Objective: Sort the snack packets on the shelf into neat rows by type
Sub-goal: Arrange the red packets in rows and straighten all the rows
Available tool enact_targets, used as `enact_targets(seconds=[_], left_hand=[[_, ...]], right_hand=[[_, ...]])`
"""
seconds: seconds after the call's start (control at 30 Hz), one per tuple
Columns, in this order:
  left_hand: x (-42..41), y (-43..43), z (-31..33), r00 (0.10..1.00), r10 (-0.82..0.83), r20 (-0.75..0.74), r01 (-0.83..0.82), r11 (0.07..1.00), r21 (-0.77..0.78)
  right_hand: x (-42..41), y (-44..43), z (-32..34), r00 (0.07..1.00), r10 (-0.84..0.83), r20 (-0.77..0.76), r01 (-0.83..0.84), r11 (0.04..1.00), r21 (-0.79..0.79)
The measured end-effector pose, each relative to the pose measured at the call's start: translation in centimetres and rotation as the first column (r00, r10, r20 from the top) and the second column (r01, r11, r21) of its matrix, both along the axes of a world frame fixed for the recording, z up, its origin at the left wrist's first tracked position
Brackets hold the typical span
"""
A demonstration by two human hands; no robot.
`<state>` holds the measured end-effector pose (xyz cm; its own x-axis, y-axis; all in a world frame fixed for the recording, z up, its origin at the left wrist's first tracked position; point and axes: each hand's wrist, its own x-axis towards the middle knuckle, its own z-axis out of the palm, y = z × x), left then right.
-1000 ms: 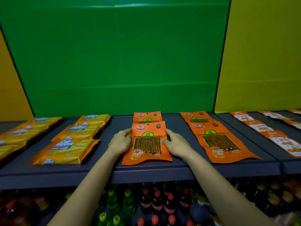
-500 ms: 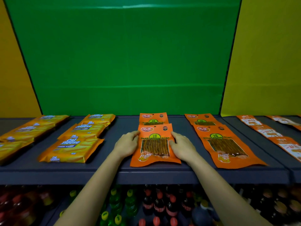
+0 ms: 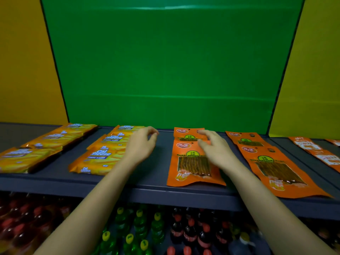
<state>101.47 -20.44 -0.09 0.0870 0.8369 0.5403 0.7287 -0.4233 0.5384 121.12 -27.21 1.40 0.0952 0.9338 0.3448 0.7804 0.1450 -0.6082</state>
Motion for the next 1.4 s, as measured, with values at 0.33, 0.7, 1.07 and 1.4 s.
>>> enact_targets(seconds=[0.33, 0.7, 1.07, 1.4], left_hand=[[-14.5, 3.8, -0.3, 0.991, 0.122, 0.048, -0.109, 0.972, -0.209], [-17.9, 5.9, -3.5, 0.940, 0.026, 0.341, 0.152, 0.862, -0.483], [-17.4, 5.3, -3.1, 0.920, -0.036, 0.389, 0.235, 0.846, -0.479], [-17.5, 4.9, -2.7, 0.914, -0.071, 0.398, 0.281, 0.820, -0.499]], right_hand=[[-13.1, 3.2, -1.0, 0.969, 0.115, -0.219, -0.155, 0.972, -0.179], [-20.2, 4.6, -4.0, 0.963, -0.021, -0.268, -0.042, 0.972, -0.231], [-20.7, 5.1, -4.0, 0.962, 0.033, -0.270, -0.095, 0.970, -0.222], [-20.6, 5.7, -4.6, 0.966, 0.041, -0.255, -0.098, 0.971, -0.217]])
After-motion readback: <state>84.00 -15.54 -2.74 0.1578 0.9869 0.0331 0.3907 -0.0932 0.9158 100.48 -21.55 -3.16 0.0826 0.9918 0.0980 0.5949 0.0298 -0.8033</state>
